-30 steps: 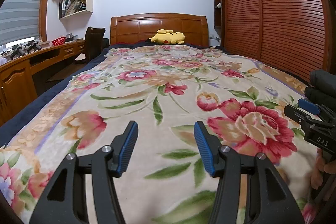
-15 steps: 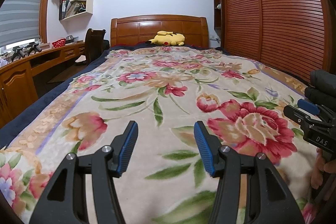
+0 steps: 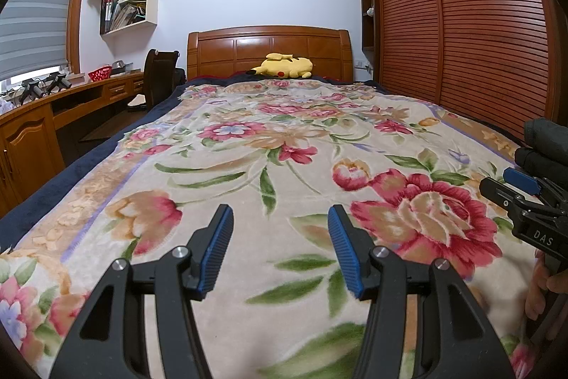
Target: Fold large clothes
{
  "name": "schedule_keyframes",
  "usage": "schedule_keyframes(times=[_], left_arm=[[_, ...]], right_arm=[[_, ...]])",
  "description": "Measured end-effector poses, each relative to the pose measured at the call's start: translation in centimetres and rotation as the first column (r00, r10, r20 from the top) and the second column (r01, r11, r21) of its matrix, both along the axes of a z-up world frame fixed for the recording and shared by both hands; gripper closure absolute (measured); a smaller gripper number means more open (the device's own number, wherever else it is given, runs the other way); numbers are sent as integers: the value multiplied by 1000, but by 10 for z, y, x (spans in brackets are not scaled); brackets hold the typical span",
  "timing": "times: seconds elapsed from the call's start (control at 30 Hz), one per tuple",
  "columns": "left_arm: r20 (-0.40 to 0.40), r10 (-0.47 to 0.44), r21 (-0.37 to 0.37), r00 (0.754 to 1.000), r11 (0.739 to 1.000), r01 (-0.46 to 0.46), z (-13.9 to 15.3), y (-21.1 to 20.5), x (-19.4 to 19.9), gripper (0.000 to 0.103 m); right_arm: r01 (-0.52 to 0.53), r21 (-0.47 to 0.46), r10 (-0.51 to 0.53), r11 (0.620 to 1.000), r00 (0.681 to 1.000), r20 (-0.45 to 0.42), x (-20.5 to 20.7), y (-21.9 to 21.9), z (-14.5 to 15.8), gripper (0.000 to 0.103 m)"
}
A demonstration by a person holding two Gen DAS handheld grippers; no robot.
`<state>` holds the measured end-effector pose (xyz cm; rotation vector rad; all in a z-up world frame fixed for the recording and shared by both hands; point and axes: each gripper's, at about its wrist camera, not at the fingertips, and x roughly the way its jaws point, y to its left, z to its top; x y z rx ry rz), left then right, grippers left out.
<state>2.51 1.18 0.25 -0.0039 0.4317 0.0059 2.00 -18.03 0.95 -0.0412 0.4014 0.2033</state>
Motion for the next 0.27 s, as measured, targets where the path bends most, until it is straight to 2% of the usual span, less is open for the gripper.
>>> schedule_keyframes(times=[0.27], left_arm=[[1,0,0,1000,1000,0,0,0,0,48]], right_arm=[[-1,0,1,1000,1000,1,1,-1,-1,26]])
